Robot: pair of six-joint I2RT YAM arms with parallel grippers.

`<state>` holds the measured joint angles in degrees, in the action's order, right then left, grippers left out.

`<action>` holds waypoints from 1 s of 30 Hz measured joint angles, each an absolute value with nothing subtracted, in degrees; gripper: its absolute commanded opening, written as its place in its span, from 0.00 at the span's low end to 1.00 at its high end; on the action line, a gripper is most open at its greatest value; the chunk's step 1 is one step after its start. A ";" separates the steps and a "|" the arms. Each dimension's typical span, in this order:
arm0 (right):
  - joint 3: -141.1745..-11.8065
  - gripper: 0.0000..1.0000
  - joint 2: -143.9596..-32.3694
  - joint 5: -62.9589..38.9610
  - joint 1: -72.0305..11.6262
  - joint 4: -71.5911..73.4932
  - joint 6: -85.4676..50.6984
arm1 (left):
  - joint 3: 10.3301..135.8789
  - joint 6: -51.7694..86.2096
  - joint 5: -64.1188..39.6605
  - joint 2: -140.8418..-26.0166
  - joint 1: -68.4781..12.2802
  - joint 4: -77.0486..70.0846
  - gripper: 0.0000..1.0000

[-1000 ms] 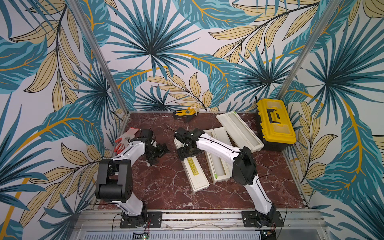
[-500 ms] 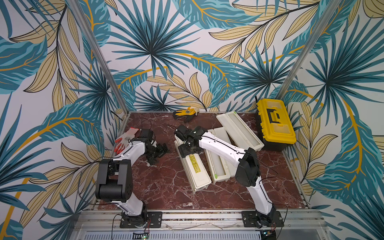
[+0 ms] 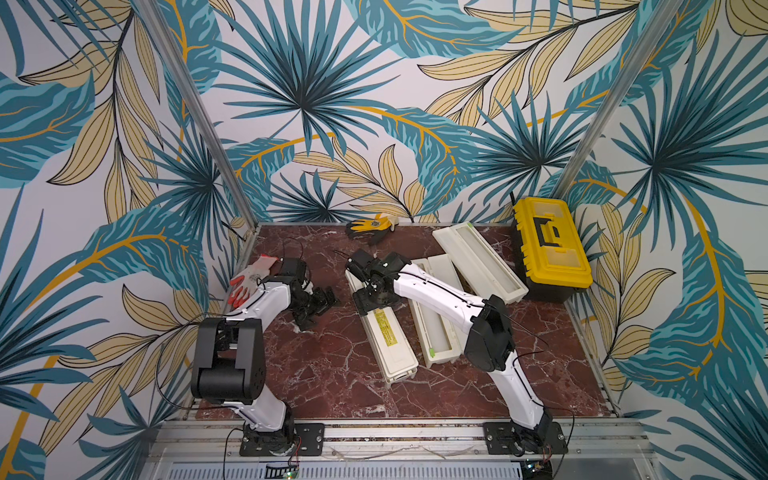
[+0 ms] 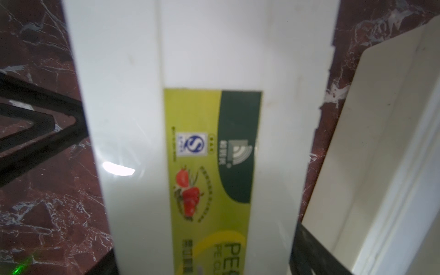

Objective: Put plastic wrap rolls into dispensers
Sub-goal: Close the lid on the plastic wrap cutting box.

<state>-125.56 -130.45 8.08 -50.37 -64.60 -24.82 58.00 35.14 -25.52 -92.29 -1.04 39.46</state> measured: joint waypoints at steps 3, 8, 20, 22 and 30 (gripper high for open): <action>-125.80 0.73 -131.09 7.81 -50.52 -64.71 -24.82 | 58.00 35.11 -25.50 -92.38 -1.04 39.46 1.00; -125.91 0.76 -132.77 7.64 -50.96 -65.45 -24.84 | 58.00 34.94 -25.47 -92.71 -1.06 39.46 1.00; -126.02 0.99 -133.14 8.67 -51.48 -65.71 -25.21 | 58.00 34.70 -25.45 -92.71 -1.06 39.46 1.00; -126.02 0.99 -133.14 8.84 -51.48 -65.65 -25.30 | 58.00 34.68 -25.45 -92.71 -1.06 39.46 1.00; -126.02 0.99 -133.14 10.00 -51.48 -65.43 -25.32 | 58.00 34.28 -25.50 -92.71 -1.06 39.46 1.00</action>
